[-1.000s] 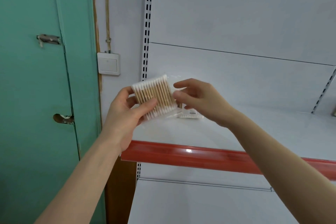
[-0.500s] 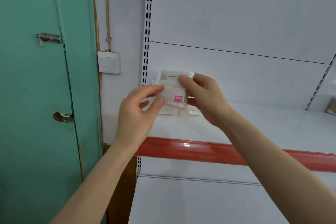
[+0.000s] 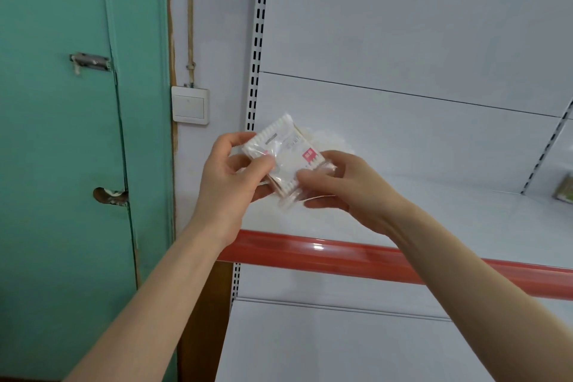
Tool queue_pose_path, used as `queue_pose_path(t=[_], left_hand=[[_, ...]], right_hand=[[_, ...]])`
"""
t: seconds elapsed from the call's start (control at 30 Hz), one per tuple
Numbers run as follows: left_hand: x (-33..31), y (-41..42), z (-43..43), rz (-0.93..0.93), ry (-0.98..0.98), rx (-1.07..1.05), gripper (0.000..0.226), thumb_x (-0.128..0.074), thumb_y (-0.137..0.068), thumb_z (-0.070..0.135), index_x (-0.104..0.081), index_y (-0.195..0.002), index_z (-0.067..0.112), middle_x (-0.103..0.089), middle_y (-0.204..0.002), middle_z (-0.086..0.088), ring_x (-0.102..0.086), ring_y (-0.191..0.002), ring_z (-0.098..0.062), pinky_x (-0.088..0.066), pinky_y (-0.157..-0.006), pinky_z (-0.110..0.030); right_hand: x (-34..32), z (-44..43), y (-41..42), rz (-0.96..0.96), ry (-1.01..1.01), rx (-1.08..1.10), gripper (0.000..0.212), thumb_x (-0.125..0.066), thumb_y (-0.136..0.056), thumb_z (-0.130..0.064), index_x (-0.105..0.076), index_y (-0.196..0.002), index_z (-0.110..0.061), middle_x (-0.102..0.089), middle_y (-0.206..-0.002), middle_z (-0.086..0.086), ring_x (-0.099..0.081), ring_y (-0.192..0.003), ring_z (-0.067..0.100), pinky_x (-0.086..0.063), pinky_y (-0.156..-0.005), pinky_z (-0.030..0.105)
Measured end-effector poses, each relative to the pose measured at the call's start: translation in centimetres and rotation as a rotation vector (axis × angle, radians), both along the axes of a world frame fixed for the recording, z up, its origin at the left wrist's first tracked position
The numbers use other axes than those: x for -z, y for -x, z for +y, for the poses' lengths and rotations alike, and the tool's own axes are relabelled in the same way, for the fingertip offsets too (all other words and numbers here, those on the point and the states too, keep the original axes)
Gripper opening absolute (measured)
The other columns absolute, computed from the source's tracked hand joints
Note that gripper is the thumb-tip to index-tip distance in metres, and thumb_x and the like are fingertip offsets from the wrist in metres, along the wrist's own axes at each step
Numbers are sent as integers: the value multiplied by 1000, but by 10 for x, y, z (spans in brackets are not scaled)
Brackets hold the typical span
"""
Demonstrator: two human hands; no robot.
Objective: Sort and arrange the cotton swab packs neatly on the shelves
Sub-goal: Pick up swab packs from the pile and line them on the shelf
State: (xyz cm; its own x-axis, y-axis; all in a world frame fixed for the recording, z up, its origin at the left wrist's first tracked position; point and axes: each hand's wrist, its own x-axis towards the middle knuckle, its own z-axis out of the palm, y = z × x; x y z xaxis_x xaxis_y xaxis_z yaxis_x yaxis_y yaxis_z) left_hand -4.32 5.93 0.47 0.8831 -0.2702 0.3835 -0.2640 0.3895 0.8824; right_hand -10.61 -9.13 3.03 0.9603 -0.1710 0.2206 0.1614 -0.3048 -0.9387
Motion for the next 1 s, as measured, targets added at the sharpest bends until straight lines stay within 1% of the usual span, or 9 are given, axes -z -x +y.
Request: queue_pose_path(t=[0.13,0.2,0.27,0.33,0.4,0.47,0.57,0.67,1.0], left_hand=[[1,-3,-1,-161,-141,-137,21,-72,-78,9,-54,-85,19,-64,-90,2,-65,-83,-6,-56,-71,-21],[5,-2,-1,-328,-288,-219,15,-72,-79,18,-57,-82,20,-63,-84,10,-61,-74,4,-50,-66,-10],[15,-3,2,-528,-450,-335,7,-66,-84,24,-63,-84,18,-64,-86,13,-59,-74,5,-45,-67,-5],[35,-5,4,-676,-636,-398,25,-58,-89,38,-69,-91,15,-66,-91,9,-59,-81,-2,-47,-74,-13],[54,-5,3,-756,-838,-367,45,-45,-85,56,-69,-93,18,-67,-93,7,-60,-84,-9,-51,-74,-25],[67,-3,0,-864,-940,-367,49,-41,-82,59,-68,-83,19,-64,-82,7,-59,-74,-10,-45,-62,-16],[70,-1,-2,-881,-902,-418,42,-43,-81,56,-62,-73,20,-59,-74,7,-53,-65,-8,-31,-58,-9],[73,-3,-3,-877,-880,-439,42,-42,-81,57,-63,-75,20,-60,-76,7,-53,-67,-8,-38,-57,-15],[75,-6,-5,-935,-883,-475,42,-42,-82,55,-63,-75,19,-60,-75,5,-55,-66,-11,-41,-57,-21]], right_hand=[[-7,-11,-6,-67,-268,89,14,-67,-80,-5,-55,-83,-13,-63,-70,2,-58,-58,14,-52,-59,24],[-12,-17,-12,-133,-250,134,13,-66,-81,-6,-57,-82,-16,-62,-73,1,-58,-58,11,-50,-59,21],[-17,-25,-21,-250,-5,258,14,-65,-83,-7,-59,-84,-19,-62,-80,-1,-61,-69,10,-51,-67,20],[-23,-33,-30,-345,337,376,12,-65,-83,-9,-64,-92,-17,-63,-89,-4,-60,-86,11,-47,-78,20],[-25,-36,-40,-339,578,363,19,-66,-83,-12,-66,-102,-12,-63,-94,-5,-57,-90,9,-41,-77,9],[-21,-32,-52,-289,730,250,21,-66,-84,-13,-67,-104,-11,-65,-98,-3,-55,-89,6,-36,-72,1],[-7,-22,-69,-210,961,181,23,-62,-88,-19,-66,-109,-13,-66,-108,-2,-53,-99,7,-37,-83,15],[5,-19,-80,-209,1091,270,25,-55,-92,-22,-63,-115,-15,-63,-111,4,-49,-111,19,-38,-86,28],[12,-19,-76,-233,1059,270,39,-59,-88,-36,-56,-121,-14,-57,-117,4,-47,-113,20,-37,-88,27]])
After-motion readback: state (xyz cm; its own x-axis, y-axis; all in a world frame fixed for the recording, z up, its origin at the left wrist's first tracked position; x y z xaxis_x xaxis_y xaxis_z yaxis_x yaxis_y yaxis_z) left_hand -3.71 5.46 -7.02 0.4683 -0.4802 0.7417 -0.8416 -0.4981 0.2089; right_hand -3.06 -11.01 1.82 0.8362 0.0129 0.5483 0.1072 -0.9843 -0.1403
